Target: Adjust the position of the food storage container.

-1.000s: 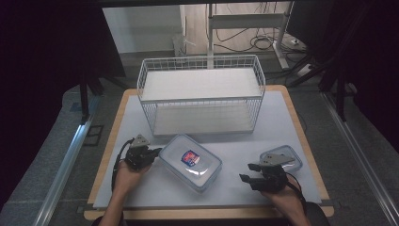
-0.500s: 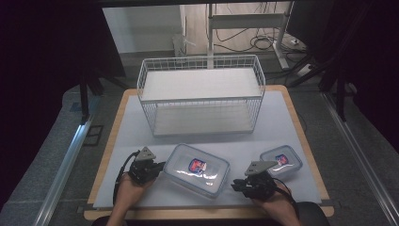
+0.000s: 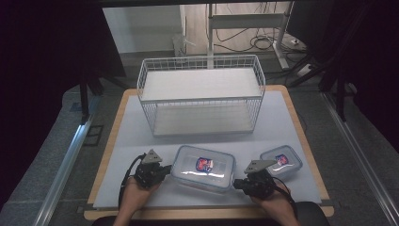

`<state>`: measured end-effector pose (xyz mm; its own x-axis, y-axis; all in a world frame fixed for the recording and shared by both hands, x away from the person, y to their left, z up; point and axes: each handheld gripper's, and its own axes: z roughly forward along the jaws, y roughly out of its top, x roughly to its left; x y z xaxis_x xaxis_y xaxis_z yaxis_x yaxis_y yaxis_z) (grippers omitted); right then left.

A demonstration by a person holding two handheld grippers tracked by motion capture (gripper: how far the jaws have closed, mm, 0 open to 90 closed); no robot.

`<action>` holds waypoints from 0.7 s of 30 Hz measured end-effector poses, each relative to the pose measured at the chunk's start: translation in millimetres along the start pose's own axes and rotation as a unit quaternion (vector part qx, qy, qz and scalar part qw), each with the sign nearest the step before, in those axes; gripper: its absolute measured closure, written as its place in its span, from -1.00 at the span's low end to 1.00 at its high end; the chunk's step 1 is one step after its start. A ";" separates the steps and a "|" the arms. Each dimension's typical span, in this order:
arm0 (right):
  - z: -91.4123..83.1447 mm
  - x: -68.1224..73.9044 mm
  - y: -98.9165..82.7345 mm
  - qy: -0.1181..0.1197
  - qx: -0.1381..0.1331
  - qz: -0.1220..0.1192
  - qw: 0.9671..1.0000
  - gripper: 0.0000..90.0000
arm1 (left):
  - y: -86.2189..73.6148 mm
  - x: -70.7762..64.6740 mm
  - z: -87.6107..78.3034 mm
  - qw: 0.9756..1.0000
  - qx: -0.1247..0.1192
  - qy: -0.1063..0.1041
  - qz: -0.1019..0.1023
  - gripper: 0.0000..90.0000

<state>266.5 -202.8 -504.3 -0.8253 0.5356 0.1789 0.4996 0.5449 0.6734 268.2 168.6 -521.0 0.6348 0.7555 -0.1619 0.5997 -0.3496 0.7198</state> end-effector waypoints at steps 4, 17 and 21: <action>-1.2 9.2 -4.8 0.028 0.006 -0.007 1.000 0.98 | -2.9 0.4 -1.5 1.000 -0.001 -0.007 -0.002 1.00; 18.6 17.1 5.5 0.040 0.018 -0.051 0.998 0.99 | 5.8 -2.4 6.8 1.000 -0.004 -0.009 -0.010 0.99; 16.3 13.4 5.8 0.029 0.013 -0.048 0.998 0.99 | 5.6 -4.8 6.9 1.000 -0.004 -0.015 -0.010 0.99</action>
<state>262.6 -181.9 -509.7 -0.8835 0.4417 0.1559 0.4230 0.6094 0.6706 271.9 159.2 -520.9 0.6373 0.7452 -0.1963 0.6080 -0.3298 0.7222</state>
